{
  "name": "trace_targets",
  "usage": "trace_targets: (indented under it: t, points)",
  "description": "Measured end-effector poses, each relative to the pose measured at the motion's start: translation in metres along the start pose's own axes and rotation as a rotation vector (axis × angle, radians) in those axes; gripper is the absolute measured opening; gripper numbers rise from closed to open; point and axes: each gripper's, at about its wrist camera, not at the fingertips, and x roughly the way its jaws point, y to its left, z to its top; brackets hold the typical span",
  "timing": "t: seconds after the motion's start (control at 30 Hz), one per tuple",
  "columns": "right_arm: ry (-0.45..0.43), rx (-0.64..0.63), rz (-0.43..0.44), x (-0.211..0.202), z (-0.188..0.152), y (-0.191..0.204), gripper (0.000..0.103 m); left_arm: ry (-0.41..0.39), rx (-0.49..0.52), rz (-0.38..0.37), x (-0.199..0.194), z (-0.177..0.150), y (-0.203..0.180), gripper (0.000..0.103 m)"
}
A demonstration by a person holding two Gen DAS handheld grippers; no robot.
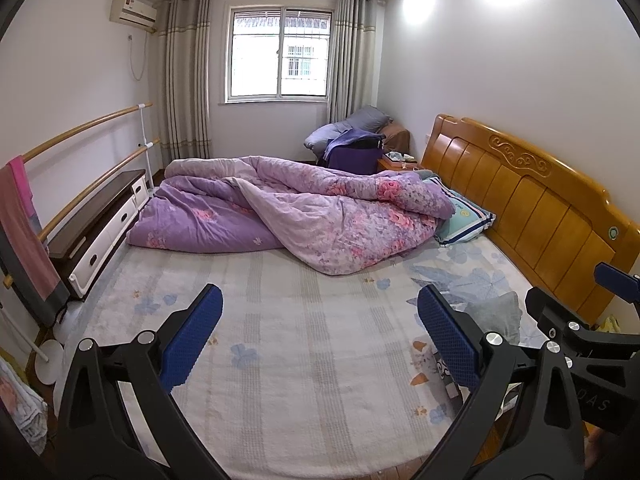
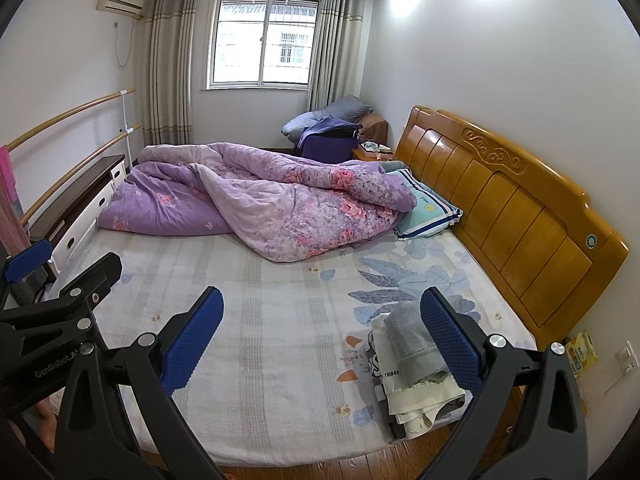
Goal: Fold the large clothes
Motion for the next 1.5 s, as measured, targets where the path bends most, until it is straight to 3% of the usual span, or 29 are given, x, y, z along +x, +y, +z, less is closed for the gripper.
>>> trace_targets:
  t: [1.5]
  points:
    - [0.003, 0.003, -0.001, -0.0002, 0.0008, -0.0008, 0.095, -0.002, 0.014, 0.0, 0.0034, 0.0031, 0.0008, 0.098]
